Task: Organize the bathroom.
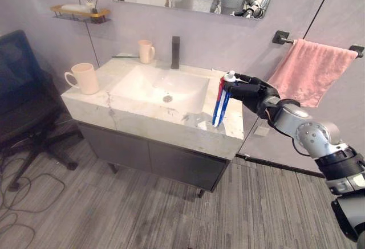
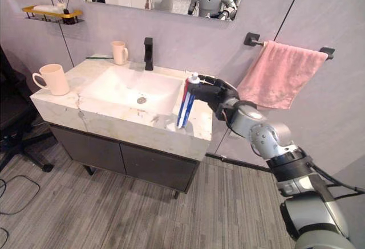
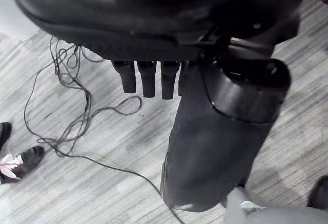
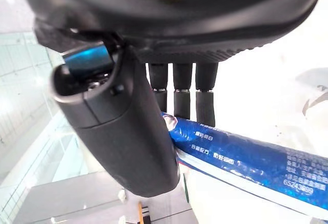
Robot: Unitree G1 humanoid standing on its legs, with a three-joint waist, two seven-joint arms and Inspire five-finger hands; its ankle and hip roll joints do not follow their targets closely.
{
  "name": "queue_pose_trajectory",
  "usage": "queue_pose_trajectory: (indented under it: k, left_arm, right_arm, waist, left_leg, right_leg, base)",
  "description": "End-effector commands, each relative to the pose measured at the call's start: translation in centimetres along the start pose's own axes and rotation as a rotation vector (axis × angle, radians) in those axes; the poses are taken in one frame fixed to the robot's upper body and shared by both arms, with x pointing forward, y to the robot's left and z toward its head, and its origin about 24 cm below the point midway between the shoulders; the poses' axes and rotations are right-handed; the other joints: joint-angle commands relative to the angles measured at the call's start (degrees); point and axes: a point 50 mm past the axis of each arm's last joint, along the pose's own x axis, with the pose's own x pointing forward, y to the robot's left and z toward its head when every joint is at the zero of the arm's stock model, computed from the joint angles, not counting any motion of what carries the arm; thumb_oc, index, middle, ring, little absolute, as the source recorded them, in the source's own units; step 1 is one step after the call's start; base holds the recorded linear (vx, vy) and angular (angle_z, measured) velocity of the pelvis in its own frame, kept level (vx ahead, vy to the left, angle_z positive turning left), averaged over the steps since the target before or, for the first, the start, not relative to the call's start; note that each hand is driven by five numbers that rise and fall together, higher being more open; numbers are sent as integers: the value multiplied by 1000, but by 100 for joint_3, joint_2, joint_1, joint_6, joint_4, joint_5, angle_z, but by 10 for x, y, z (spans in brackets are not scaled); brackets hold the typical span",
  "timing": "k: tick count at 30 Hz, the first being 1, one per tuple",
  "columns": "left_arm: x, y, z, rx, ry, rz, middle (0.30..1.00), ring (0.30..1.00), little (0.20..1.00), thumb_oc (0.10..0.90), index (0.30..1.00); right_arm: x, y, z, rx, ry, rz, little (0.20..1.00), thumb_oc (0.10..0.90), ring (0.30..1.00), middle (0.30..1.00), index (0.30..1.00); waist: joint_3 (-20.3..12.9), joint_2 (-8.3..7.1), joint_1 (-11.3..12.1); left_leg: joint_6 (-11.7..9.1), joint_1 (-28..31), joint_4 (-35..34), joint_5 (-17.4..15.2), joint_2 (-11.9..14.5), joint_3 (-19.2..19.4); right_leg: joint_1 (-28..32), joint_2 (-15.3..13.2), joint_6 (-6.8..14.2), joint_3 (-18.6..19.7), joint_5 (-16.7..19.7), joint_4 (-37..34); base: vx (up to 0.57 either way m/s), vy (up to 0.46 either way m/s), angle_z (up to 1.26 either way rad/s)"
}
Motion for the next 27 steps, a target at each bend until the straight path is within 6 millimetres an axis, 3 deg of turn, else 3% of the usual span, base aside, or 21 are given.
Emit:
queue_pose_trajectory:
  k: [1,9,10,12,13,14,15,16,17,19,23,27]
  left_arm:
    - [3,15,-26,-159,111,34,900,900,900,800,900]
    - [3,26,-18,-158,47,88,900,900,900,800,900]
    - [3,28,-14,-142,28,100,900,900,900,800,900]
    - [2,33,-7,-134,3,107,900,900,900,800,900]
    - [2,33,-7,-134,3,108,900,900,900,800,900]
    - [2,37,-5,-134,3,106,900,900,900,800,900]
    - [2,41,-5,-127,1,106,900,900,900,800,900]
    - [2,41,-5,-123,1,107,900,900,900,800,900]
    - [2,40,-6,-132,7,108,900,900,900,800,900]
    - [2,37,-9,-141,24,105,900,900,900,800,900]
    - [3,31,-21,-162,78,75,900,900,900,800,900]
    - [4,17,-36,-197,112,62,900,900,900,800,900]
  right_arm:
    - [-7,26,100,59,-378,101,300,400,300,300,300]
    - [-6,18,99,49,-362,73,300,400,300,300,300]
    - [-5,14,97,39,-358,55,300,400,300,300,300]
    - [-7,8,95,30,-352,35,300,400,300,300,300]
    - [-8,7,95,30,-351,33,300,400,300,300,300]
    - [-6,6,91,25,-344,27,300,400,300,300,300]
    - [-3,3,84,17,-336,20,300,400,300,300,300]
    - [-2,3,82,14,-335,17,300,400,300,300,300]
    - [0,3,74,11,-333,21,300,400,300,300,300]
    - [-1,5,70,9,-331,23,300,400,300,300,300]
    - [-1,10,70,26,-319,43,300,400,300,300,300]
    - [0,14,75,38,-316,29,300,400,300,300,300]
  waist:
    - [-124,3,195]
    - [101,-151,261]
    - [239,-281,290]
    - [384,-287,281]
    - [382,-279,273]
    - [371,-210,233]
    - [368,-119,185]
    - [369,-62,165]
    - [371,64,141]
    - [389,94,164]
    - [320,93,211]
    - [277,84,303]
  left_leg:
    - [-100,-348,266,-207,126,-253]
    - [-132,-832,1706,-584,211,-293]
    - [-160,-1290,2682,-693,287,-280]
    - [-143,-2054,3828,-615,362,-385]
    - [-143,-2087,3833,-614,371,-394]
    - [-189,-2077,3411,-553,457,-319]
    - [-288,-1925,2437,-225,532,-233]
    - [-350,-1883,2019,-7,574,-210]
    - [-476,-1809,759,626,667,-248]
    - [-532,-1805,395,891,694,-333]
    - [-481,-1699,663,631,624,-442]
    - [-315,-1641,1190,148,345,-357]
  right_leg:
    - [70,-107,342,-353,-1008,948]
    - [19,-153,140,-404,-1154,1388]
    - [82,-205,-3,-396,-1121,1455]
    - [184,-132,-158,-427,-1098,1498]
    - [191,-123,-161,-441,-1100,1494]
    - [238,-58,-137,-453,-1131,1489]
    - [344,27,-92,-411,-1227,1463]
    - [393,82,-82,-385,-1278,1444]
    - [587,173,-39,-298,-1398,1287]
    - [745,164,2,-273,-1469,1198]
    - [895,-145,174,-160,-1490,1085]
    - [666,-559,392,-74,-1420,1351]
  base:
    - [48,-32,2]
    - [61,-57,13]
    - [83,-125,20]
    - [123,-41,30]
    - [167,94,33]
    - [222,169,22]
    - [264,210,11]
    - [364,290,21]
    - [317,231,27]
    - [309,196,12]
    - [259,200,-26]
    - [225,295,-55]
